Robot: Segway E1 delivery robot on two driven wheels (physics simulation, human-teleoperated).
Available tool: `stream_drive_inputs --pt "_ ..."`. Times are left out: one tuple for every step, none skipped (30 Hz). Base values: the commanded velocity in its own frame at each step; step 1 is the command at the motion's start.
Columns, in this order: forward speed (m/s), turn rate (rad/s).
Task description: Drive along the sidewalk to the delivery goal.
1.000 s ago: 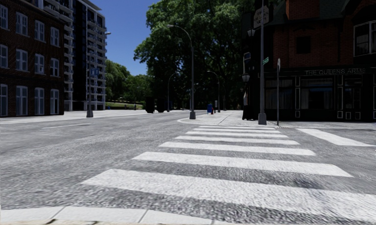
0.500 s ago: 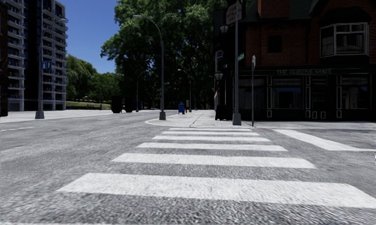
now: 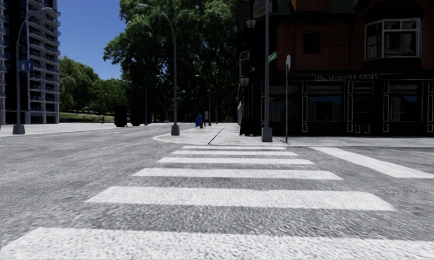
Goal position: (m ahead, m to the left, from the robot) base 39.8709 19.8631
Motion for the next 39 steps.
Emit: stream_drive_inputs --pt "1.12 0.0" --pt "1.12 0.0" --pt "1.12 0.0" --pt "1.12 0.0" --pt "1.12 0.0" --pt "1.12 0.0" --pt "1.12 0.0" --pt "1.12 0.0" --pt "1.12 0.0" --pt "1.12 0.0" --pt "1.12 0.0" --pt "1.12 0.0" --pt "1.12 0.0" --pt "1.12 0.0" --pt "1.12 0.0" --pt "1.12 0.0" --pt "1.12 0.0" --pt "1.12 0.0" --pt "1.12 0.0" --pt "1.12 0.0" --pt "1.12 0.0" --pt "1.13 0.0" --pt "1.14 0.0" --pt "1.21 0.0" --pt "1.21 0.0" --pt "2.0 0.0" --pt "2.0 0.0" --pt "2.0 0.0" --pt "2.0 0.0" --pt "2.0 0.0" --pt "2.0 0.0" --pt "2.0 0.0" --pt "2.0 0.0" --pt "2.0 0.0" --pt "2.0 0.0" --pt "2.0 0.0" --pt "2.0 0.0" --pt "2.0 0.0" --pt "2.0 0.0"
